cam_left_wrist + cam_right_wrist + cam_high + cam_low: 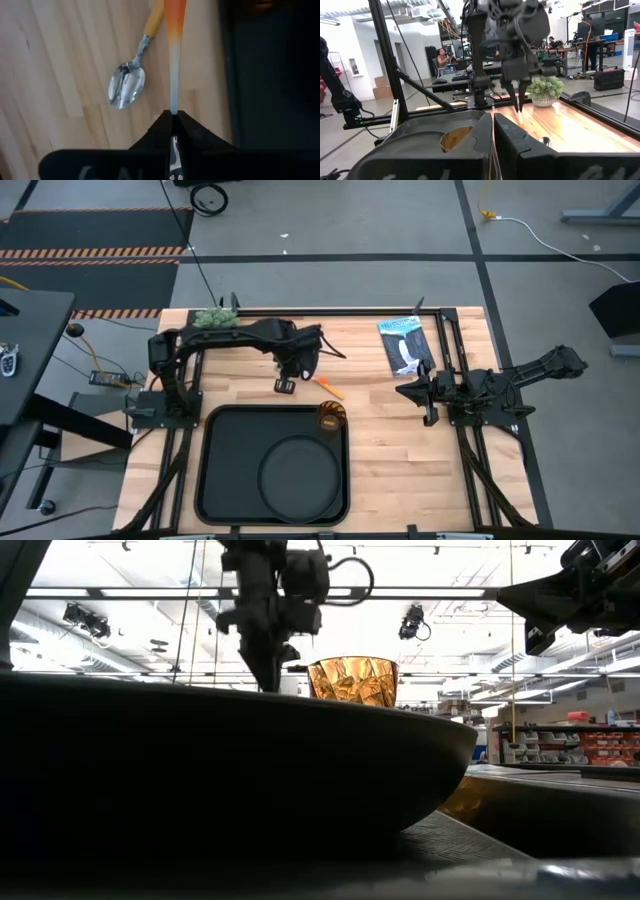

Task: Pick and place plate/cup/fork/spoon on tray
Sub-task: Put the orange fork on the black tray on the left of the black plate

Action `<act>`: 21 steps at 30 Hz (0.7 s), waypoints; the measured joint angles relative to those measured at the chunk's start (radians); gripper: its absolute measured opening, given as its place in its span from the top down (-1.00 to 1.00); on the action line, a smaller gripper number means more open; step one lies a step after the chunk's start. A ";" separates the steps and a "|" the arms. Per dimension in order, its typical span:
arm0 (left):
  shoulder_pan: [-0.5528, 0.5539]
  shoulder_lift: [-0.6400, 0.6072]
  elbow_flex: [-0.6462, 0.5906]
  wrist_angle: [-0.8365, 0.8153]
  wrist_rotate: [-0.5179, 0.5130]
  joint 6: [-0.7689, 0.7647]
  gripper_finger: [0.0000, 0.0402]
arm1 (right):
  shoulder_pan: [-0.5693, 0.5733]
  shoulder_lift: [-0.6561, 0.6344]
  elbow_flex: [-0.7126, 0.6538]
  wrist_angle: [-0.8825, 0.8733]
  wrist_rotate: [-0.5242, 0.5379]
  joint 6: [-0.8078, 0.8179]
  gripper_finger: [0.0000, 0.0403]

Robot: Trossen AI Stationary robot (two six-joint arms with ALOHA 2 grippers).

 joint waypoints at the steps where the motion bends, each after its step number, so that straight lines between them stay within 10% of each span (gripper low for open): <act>1: -0.005 0.000 0.019 -0.026 0.009 -0.005 0.90 | 0.000 0.000 0.000 0.000 0.000 0.000 0.89; 21: -0.348 -0.001 0.180 -0.086 0.099 -0.181 0.91 | 0.000 0.000 0.000 0.000 0.000 0.000 0.89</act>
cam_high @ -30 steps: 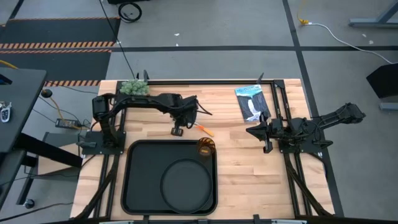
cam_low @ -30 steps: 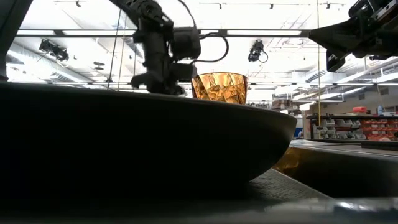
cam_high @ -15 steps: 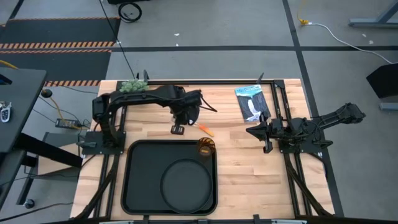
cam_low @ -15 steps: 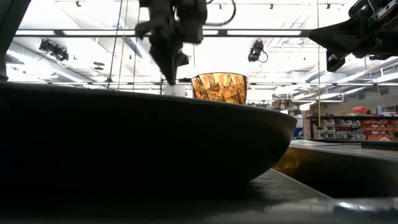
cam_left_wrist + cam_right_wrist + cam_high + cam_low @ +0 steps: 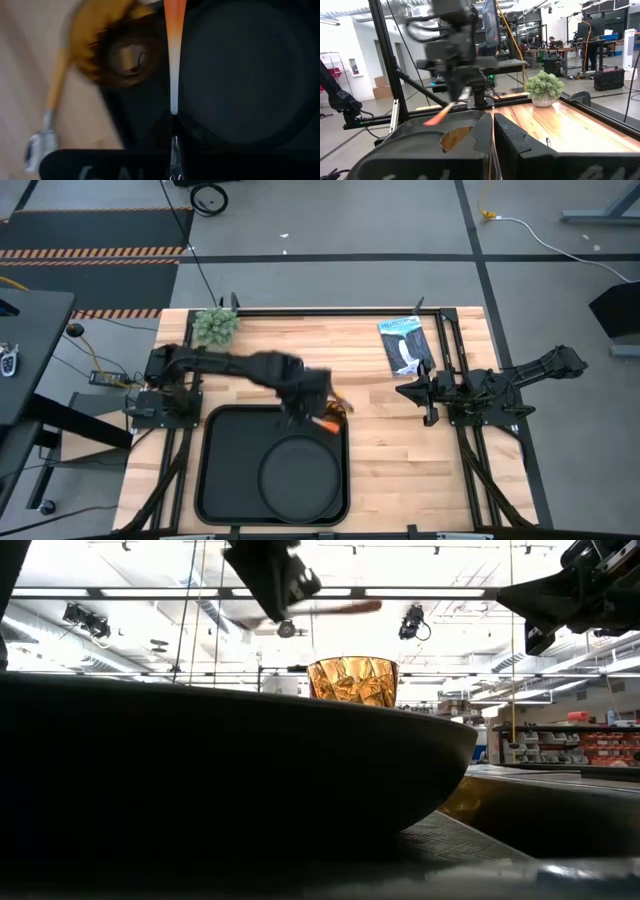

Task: Pick and place plate/cup/fork/spoon on tray
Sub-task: Put the orange fork on the black tray on the left of the black plate

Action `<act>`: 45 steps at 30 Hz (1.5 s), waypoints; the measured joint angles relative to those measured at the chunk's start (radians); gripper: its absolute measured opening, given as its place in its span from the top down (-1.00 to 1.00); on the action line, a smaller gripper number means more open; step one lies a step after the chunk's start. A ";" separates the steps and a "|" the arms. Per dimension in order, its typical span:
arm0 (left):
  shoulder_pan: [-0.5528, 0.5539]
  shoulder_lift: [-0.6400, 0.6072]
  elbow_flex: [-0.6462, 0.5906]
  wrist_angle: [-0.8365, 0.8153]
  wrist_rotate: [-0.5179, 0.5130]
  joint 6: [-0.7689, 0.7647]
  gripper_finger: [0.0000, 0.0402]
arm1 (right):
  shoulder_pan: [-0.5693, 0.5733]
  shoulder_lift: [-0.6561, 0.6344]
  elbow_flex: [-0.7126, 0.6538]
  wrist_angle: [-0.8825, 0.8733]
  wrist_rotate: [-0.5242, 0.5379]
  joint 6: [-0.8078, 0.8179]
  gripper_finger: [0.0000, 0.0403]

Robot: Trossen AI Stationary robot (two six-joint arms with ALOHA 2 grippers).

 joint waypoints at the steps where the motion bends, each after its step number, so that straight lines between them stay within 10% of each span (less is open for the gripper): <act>1: -0.031 0.000 0.000 0.001 -0.010 -0.012 0.91 | 0.000 0.000 0.000 0.000 0.000 0.000 0.89; 16: -0.480 0.000 -0.108 -0.029 -0.212 -0.363 0.91 | 0.000 0.000 0.000 0.000 0.000 0.000 0.89; 45: -0.672 0.000 -0.412 -0.063 -0.216 0.182 0.89 | 0.000 0.000 0.000 0.000 0.000 0.000 0.89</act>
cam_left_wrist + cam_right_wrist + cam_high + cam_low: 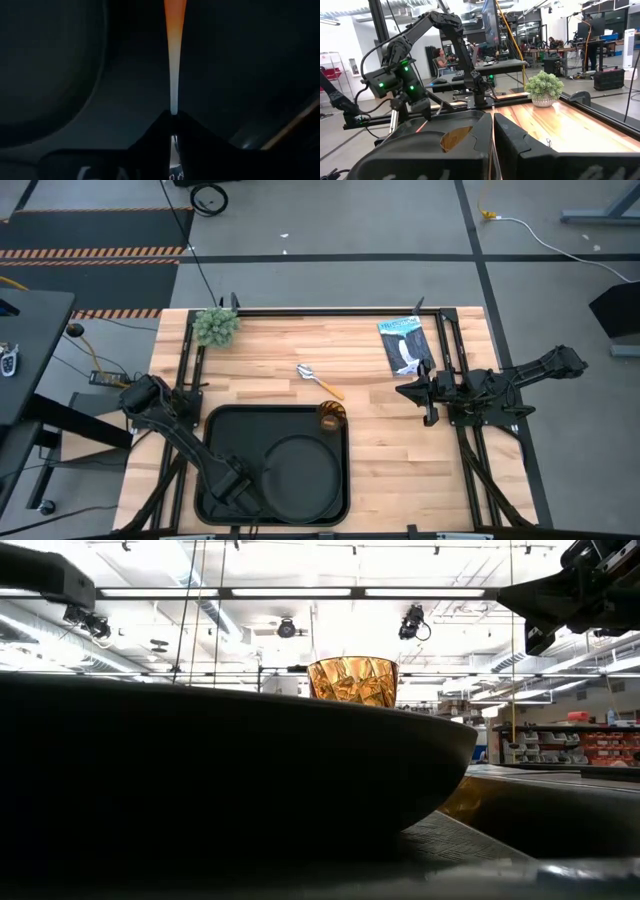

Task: Pick and place plate/cup/fork/spoon on tray
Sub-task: Put the orange fork on the black tray on the left of the black plate

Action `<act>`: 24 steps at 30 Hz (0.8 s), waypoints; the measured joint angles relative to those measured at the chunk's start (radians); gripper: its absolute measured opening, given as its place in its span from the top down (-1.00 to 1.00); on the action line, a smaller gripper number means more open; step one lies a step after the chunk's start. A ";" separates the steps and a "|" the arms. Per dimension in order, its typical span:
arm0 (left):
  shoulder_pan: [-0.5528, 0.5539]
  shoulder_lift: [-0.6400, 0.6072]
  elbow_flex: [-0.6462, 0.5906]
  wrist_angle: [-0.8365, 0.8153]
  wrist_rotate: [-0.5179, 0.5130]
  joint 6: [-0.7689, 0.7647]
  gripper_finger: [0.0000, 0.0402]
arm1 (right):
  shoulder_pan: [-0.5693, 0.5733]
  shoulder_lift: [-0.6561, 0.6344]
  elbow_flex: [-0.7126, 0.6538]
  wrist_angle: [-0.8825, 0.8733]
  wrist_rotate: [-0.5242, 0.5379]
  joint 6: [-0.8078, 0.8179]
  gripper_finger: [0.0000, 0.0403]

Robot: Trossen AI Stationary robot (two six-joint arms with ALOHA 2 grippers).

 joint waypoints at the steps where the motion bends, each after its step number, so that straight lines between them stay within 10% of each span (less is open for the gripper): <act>1: 0.002 0.000 -0.010 0.010 0.000 0.010 0.88 | 0.000 0.000 0.000 0.000 0.000 0.000 0.89; 24: 0.088 0.004 -0.120 0.108 -0.021 0.307 0.82 | 0.000 0.000 0.000 0.000 0.000 0.000 0.89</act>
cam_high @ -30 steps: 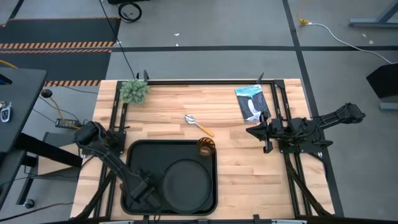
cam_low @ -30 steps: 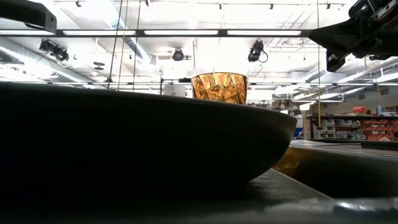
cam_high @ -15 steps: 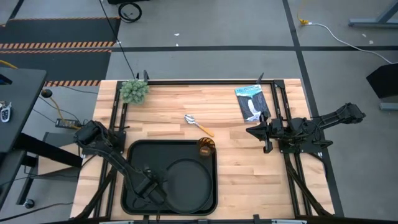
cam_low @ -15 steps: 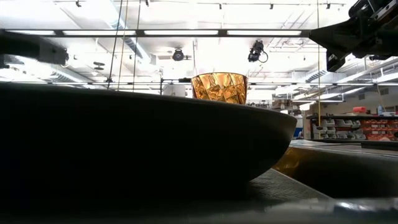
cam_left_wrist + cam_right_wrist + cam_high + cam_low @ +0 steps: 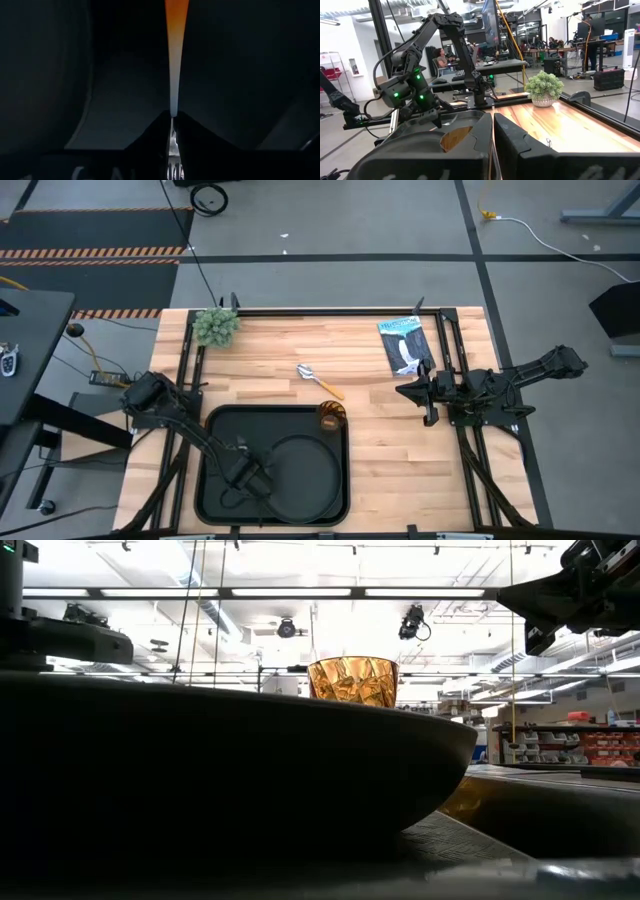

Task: Pick and place plate/cup/fork/spoon on tray
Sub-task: Put the orange fork on the black tray on the left of the black plate

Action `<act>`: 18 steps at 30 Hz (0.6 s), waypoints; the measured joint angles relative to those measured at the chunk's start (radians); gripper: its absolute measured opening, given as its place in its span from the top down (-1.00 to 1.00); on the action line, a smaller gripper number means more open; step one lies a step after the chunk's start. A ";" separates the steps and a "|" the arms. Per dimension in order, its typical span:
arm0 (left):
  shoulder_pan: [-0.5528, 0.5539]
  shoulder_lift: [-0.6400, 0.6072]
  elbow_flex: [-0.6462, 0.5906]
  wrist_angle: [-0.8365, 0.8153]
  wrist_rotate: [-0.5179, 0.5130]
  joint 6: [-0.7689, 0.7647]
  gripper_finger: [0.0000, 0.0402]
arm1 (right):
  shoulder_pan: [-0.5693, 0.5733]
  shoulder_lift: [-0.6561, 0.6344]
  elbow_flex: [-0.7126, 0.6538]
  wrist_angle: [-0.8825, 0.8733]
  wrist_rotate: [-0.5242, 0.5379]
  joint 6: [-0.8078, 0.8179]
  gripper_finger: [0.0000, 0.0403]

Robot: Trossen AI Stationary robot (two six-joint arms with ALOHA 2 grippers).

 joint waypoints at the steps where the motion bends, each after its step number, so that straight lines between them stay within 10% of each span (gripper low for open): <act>1: -0.005 0.001 0.000 0.001 -0.004 0.009 0.82 | 0.000 0.000 0.000 0.000 0.000 0.000 0.89; 18: -0.021 0.005 0.000 0.031 -0.016 -0.020 0.68 | 0.000 0.000 0.000 0.000 0.000 0.000 0.89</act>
